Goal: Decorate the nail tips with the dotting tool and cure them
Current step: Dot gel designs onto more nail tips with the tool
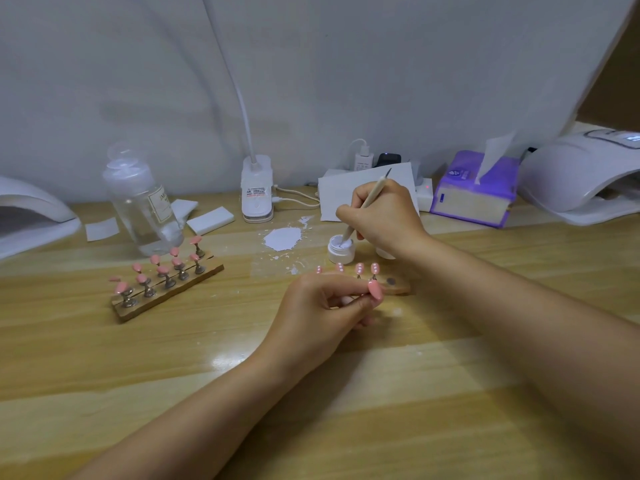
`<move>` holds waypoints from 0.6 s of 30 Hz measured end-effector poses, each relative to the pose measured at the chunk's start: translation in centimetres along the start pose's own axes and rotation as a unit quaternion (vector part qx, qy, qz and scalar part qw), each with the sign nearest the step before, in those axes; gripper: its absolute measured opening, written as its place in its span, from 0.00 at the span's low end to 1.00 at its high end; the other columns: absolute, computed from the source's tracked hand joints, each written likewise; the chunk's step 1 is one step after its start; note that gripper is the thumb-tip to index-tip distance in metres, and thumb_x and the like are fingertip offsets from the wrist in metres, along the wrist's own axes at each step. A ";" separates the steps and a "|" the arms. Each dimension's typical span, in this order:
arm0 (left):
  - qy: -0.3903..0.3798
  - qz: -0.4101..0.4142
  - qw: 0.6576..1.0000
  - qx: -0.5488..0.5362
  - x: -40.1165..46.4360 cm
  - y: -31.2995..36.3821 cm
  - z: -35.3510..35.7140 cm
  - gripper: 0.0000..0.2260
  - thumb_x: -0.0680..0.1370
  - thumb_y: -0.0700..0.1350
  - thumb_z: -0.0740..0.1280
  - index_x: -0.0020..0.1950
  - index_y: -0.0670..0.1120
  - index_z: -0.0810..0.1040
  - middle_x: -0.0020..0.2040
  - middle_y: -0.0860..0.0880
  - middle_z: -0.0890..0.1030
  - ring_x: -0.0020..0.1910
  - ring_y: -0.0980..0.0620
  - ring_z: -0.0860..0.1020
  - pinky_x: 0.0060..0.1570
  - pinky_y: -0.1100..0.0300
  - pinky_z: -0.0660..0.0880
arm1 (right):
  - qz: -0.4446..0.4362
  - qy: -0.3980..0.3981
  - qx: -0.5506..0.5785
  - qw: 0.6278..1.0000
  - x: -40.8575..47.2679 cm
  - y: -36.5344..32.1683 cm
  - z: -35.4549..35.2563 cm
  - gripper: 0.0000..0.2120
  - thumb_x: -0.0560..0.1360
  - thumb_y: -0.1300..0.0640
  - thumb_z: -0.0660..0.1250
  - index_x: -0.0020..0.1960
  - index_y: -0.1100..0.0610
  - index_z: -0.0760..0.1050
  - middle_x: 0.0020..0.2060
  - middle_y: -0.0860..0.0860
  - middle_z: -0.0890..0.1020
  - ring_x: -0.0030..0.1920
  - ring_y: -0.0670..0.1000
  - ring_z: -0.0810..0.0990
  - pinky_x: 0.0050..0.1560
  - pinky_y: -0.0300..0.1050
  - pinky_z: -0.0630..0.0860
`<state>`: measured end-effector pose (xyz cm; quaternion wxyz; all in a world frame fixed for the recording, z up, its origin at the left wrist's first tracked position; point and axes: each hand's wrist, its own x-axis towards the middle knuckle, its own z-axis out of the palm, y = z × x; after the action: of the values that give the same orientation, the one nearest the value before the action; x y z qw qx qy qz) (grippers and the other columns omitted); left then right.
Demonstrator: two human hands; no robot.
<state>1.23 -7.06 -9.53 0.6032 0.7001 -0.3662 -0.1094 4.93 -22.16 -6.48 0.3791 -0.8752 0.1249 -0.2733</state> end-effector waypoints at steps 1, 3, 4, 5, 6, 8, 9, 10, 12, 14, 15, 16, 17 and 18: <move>0.000 -0.001 1.000 0.000 0.0 0.0 0.0 0.11 0.72 0.35 0.69 0.36 0.50 0.82 0.32 0.45 0.78 0.29 0.56 0.79 0.34 0.66 0.76 | 0.001 -0.002 -0.002 1.000 0.0 0.0 0.0 0.13 0.68 0.58 0.68 0.26 0.57 0.71 0.22 0.50 0.75 0.31 0.52 0.78 0.42 0.52 0.79; -0.001 -0.002 1.000 0.003 0.0 0.0 0.0 0.10 0.72 0.35 0.69 0.37 0.49 0.82 0.33 0.42 0.78 0.30 0.55 0.79 0.34 0.66 0.77 | 0.006 -0.011 0.001 1.000 -0.1 0.0 -0.1 0.13 0.69 0.58 0.67 0.26 0.57 0.71 0.22 0.49 0.75 0.29 0.50 0.77 0.42 0.51 0.79; -0.002 -0.002 1.000 0.003 -0.1 0.0 0.0 0.10 0.72 0.34 0.69 0.37 0.49 0.82 0.33 0.41 0.78 0.30 0.55 0.79 0.34 0.65 0.77 | 0.009 -0.006 0.014 1.000 -0.1 0.0 -0.2 0.15 0.70 0.58 0.67 0.26 0.56 0.70 0.21 0.49 0.74 0.28 0.48 0.77 0.41 0.49 0.78; -0.002 -0.003 1.000 0.004 -0.1 0.0 0.0 0.10 0.72 0.34 0.69 0.37 0.48 0.82 0.34 0.39 0.78 0.30 0.56 0.79 0.35 0.65 0.77 | 0.015 0.007 0.039 0.999 -0.1 -0.1 -0.4 0.16 0.71 0.57 0.67 0.25 0.56 0.70 0.21 0.48 0.74 0.25 0.45 0.76 0.39 0.46 0.77; 0.000 -0.004 1.000 0.004 0.0 0.0 0.0 0.10 0.72 0.34 0.69 0.37 0.49 0.82 0.34 0.37 0.78 0.30 0.56 0.79 0.35 0.65 0.78 | 0.023 0.024 0.071 0.997 -0.2 -0.3 -0.6 0.18 0.72 0.56 0.67 0.25 0.56 0.69 0.20 0.48 0.74 0.23 0.42 0.75 0.36 0.42 0.75; 0.001 -0.003 1.000 0.010 0.0 -0.1 -0.1 0.11 0.72 0.34 0.69 0.37 0.49 0.82 0.34 0.37 0.78 0.30 0.57 0.79 0.35 0.65 0.78 | 0.035 0.046 0.139 0.989 -0.7 -0.9 -1.4 0.18 0.75 0.52 0.66 0.28 0.55 0.72 0.19 0.46 0.75 0.20 0.40 0.73 0.29 0.33 0.70; 0.000 0.000 1.000 0.014 0.0 -0.1 -0.1 0.11 0.72 0.33 0.69 0.37 0.49 0.82 0.33 0.39 0.79 0.30 0.57 0.79 0.36 0.65 0.77 | 0.043 0.046 0.172 0.983 -1.2 -1.2 -1.9 0.17 0.76 0.50 0.64 0.30 0.55 0.74 0.19 0.47 0.76 0.20 0.40 0.72 0.26 0.30 0.68; -0.003 0.002 1.000 0.019 0.0 -0.2 -0.1 0.11 0.72 0.33 0.69 0.37 0.49 0.82 0.33 0.42 0.79 0.30 0.57 0.79 0.36 0.65 0.77 | 0.050 0.037 0.204 0.977 -1.8 -1.4 -2.5 0.17 0.77 0.48 0.62 0.33 0.54 0.76 0.20 0.47 0.78 0.19 0.40 0.72 0.24 0.29 0.67; -0.005 0.002 1.000 0.028 0.0 -0.3 -0.1 0.11 0.72 0.33 0.69 0.37 0.50 0.82 0.32 0.45 0.81 0.31 0.57 0.79 0.37 0.64 0.78 | 0.061 0.009 0.252 0.966 -3.5 -1.6 -3.7 0.18 0.77 0.45 0.59 0.37 0.54 0.78 0.25 0.48 0.81 0.21 0.41 0.73 0.22 0.31 0.67; -0.005 -0.002 0.999 0.031 0.0 -0.4 -0.1 0.10 0.72 0.34 0.69 0.38 0.49 0.83 0.33 0.46 0.82 0.32 0.57 0.79 0.40 0.60 0.79 | 0.064 0.000 0.284 0.957 -5.3 -1.5 -4.5 0.16 0.75 0.45 0.62 0.36 0.54 0.78 0.27 0.49 0.82 0.24 0.43 0.75 0.25 0.33 0.71; -0.006 -0.004 0.999 0.031 0.0 -0.4 -0.1 0.09 0.72 0.34 0.69 0.39 0.48 0.83 0.34 0.45 0.83 0.33 0.56 0.79 0.43 0.57 0.79 | 0.064 0.005 0.301 0.952 -6.2 -1.4 -4.7 0.14 0.72 0.46 0.66 0.34 0.55 0.78 0.26 0.49 0.81 0.25 0.43 0.75 0.27 0.34 0.73; -0.008 -0.005 0.999 0.031 0.0 -0.4 0.0 0.09 0.72 0.34 0.69 0.38 0.48 0.83 0.35 0.44 0.83 0.35 0.55 0.80 0.45 0.55 0.79 | 0.067 0.015 0.315 0.947 -7.0 -1.3 -4.7 0.13 0.68 0.47 0.69 0.32 0.55 0.76 0.24 0.49 0.79 0.24 0.43 0.74 0.29 0.35 0.74; -0.011 -0.004 0.999 0.033 -0.1 -0.4 0.0 0.09 0.72 0.34 0.69 0.38 0.48 0.83 0.36 0.45 0.83 0.36 0.55 0.80 0.47 0.54 0.79 | 0.073 0.027 0.325 0.942 -7.8 -1.2 -4.5 0.13 0.63 0.47 0.71 0.29 0.55 0.74 0.21 0.48 0.77 0.23 0.43 0.73 0.30 0.37 0.75; -0.016 0.000 0.999 0.039 -0.1 -0.3 0.0 0.09 0.72 0.34 0.70 0.37 0.48 0.83 0.35 0.46 0.83 0.37 0.56 0.80 0.47 0.55 0.79 | 0.080 0.041 0.335 0.938 -8.4 -1.0 -4.2 0.15 0.61 0.47 0.72 0.27 0.56 0.71 0.19 0.47 0.73 0.22 0.43 0.71 0.32 0.38 0.76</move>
<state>1.28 -6.99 -9.82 0.5696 0.7211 -0.3799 -0.1060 -4.34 -20.38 -6.56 0.6653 -0.6730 0.1111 -0.3034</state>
